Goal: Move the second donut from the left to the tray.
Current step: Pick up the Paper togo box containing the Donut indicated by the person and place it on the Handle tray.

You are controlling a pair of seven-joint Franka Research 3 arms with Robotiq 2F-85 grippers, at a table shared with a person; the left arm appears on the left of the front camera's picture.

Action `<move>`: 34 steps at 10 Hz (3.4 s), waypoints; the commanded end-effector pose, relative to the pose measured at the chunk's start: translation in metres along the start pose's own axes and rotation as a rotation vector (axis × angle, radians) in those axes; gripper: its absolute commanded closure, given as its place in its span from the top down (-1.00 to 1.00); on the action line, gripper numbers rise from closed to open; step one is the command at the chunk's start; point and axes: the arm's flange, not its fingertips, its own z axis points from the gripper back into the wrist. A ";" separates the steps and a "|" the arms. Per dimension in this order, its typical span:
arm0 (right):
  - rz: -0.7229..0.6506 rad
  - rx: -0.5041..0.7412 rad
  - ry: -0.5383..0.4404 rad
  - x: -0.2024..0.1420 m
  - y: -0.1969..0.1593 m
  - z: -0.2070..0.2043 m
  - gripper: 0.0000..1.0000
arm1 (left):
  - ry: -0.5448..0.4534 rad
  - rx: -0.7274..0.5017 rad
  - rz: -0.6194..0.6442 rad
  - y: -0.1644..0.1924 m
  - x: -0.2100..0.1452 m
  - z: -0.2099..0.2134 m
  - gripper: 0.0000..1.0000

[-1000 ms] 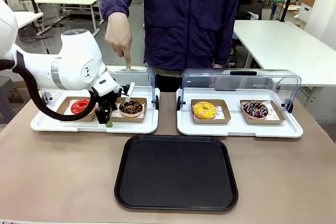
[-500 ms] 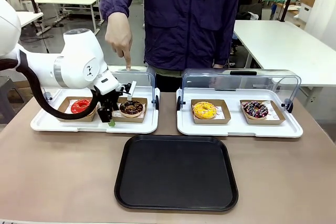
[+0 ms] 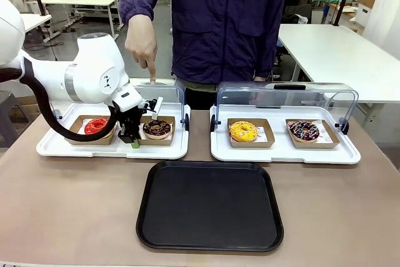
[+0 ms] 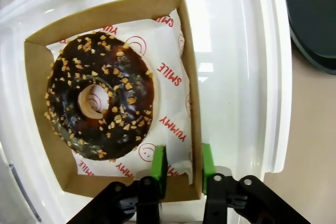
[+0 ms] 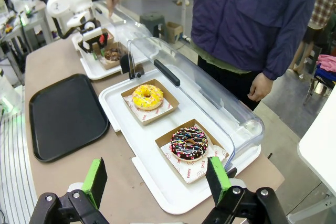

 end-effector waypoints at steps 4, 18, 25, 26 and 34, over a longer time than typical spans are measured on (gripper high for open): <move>0.011 0.000 -0.016 0.002 -0.001 -0.001 1.00 | 0.045 -0.043 0.016 0.000 0.003 0.002 -1.00; 0.011 0.000 -0.016 0.002 -0.001 -0.001 1.00 | 0.016 0.121 0.032 -0.036 0.032 0.075 -0.96; 0.011 0.000 -0.016 0.002 -0.001 -0.001 1.00 | 0.018 0.176 0.112 -0.161 0.058 0.118 -0.96; 0.011 0.000 -0.016 0.002 -0.001 -0.001 1.00 | 0.008 0.158 0.099 -0.173 0.059 0.116 -0.96; 0.011 0.000 -0.016 0.002 -0.001 -0.001 1.00 | -0.036 0.170 0.037 -0.196 0.111 0.100 -0.96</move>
